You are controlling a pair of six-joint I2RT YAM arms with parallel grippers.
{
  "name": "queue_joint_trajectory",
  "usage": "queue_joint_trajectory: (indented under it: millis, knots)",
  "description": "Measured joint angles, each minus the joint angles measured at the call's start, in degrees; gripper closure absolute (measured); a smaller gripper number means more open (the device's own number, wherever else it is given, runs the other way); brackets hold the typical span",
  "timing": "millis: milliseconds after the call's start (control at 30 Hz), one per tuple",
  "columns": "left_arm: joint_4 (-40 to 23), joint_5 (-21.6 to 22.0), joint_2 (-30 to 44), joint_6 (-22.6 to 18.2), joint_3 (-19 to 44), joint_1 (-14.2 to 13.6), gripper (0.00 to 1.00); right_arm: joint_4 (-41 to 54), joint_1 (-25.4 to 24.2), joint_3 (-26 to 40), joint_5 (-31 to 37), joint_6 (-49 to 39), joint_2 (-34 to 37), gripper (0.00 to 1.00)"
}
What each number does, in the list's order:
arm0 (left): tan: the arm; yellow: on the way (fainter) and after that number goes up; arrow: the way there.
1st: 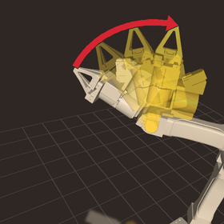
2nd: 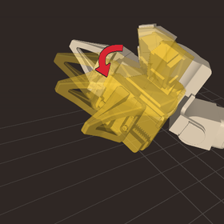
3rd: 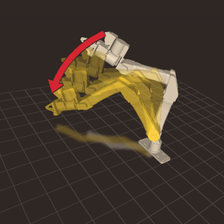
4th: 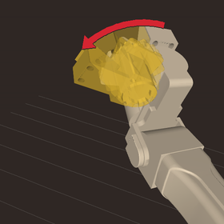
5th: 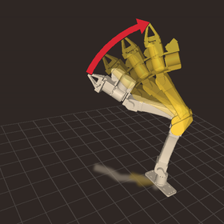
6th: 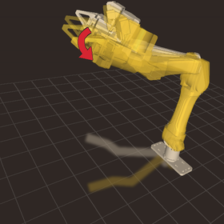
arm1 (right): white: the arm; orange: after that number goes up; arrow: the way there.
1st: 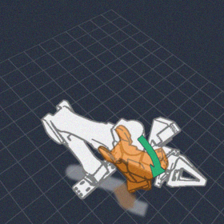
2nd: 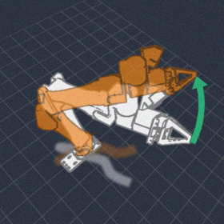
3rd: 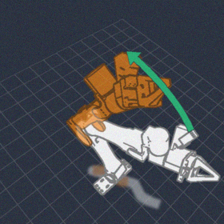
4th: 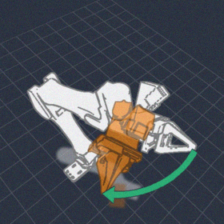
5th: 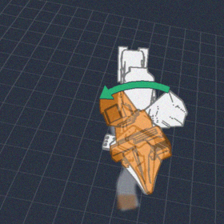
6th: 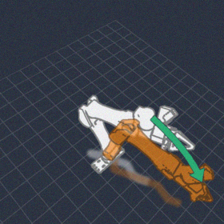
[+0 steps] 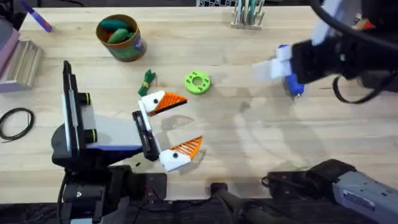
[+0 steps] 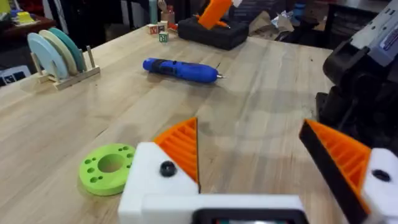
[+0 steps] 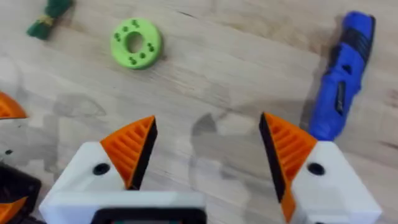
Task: Pick up the gripper from the table and insert it into the empty holder that is missing its gripper. Then pick up a screw, insert it into the mounting hole, and use the screwdriver to tighten it. Finally, clean up the table by picking up the vegetable and placing it into the bucket.
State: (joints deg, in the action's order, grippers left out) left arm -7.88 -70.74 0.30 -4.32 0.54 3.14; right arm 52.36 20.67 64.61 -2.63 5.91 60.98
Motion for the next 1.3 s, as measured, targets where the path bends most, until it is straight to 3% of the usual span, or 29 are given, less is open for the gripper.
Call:
queue_joint_trajectory:
  millis: [233,533,733,767,1067,1300]
  knots:
    - [0.0,0.0,0.0,0.0,0.0,0.0,0.015,0.4,-6.8,-3.9,0.0,1.6,-4.1,0.010]
    - [0.0,0.0,0.0,0.0,0.0,0.0,0.037,0.4,-7.4,-4.0,0.0,1.8,-4.1,0.010]
    - [0.0,0.0,0.0,-0.1,0.0,0.0,0.934,0.4,-7.4,-4.0,0.0,1.8,-4.1,0.010]
    - [0.0,0.0,0.0,-0.3,0.0,0.0,0.980,0.4,-7.4,-4.0,0.0,1.8,-4.1,0.010]
    - [0.0,0.0,0.0,-0.4,0.0,0.0,0.988,0.2,-7.6,-4.0,1.8,1.9,-3.3,0.010]
    - [0.0,0.0,0.0,-0.4,0.0,0.0,0.988,0.5,-13.4,-3.9,3.1,2.0,1.3,0.010]
